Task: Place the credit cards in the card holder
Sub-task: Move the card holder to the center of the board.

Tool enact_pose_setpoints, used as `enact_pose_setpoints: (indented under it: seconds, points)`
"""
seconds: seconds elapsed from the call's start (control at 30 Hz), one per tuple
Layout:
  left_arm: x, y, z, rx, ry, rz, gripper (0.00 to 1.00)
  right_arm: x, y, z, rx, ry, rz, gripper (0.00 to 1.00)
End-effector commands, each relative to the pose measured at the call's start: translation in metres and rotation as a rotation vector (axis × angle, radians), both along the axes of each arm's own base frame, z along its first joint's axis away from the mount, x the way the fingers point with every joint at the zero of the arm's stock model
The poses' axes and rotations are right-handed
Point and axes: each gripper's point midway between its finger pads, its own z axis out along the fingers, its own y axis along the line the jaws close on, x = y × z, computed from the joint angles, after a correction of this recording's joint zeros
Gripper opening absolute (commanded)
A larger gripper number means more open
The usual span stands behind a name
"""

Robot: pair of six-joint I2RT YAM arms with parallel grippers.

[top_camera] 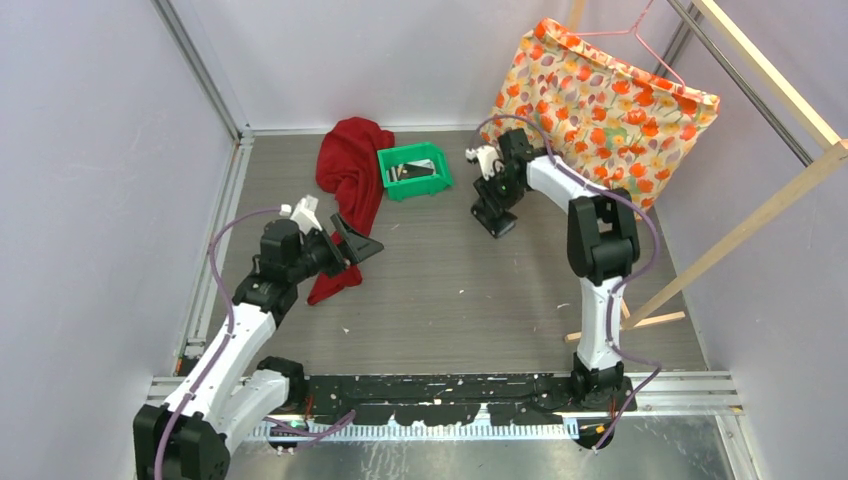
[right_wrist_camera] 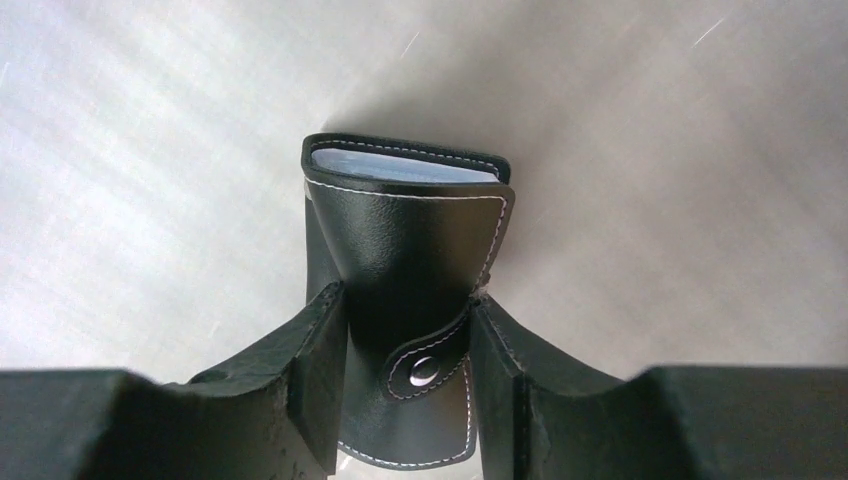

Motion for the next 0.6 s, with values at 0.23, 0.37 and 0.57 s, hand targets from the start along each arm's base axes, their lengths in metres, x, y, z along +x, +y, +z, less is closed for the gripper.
enact_pose_setpoints:
  seconds: [0.23, 0.37, 0.57]
  points:
    - [-0.037, -0.075, -0.011, -0.026, -0.171, -0.222, 0.83, -0.260, 0.015, 0.014, 0.060, 0.272, 0.357, 0.69]
    - [-0.053, -0.104, -0.030, 0.069, -0.308, -0.305, 0.81, -0.281, 0.019, 0.038, 0.124, 0.201, 0.398, 0.91]
    - [-0.071, -0.147, -0.048, 0.108, -0.412, -0.406, 0.82, -0.298, 0.014, 0.068, 0.257, 0.148, 0.513, 0.93]
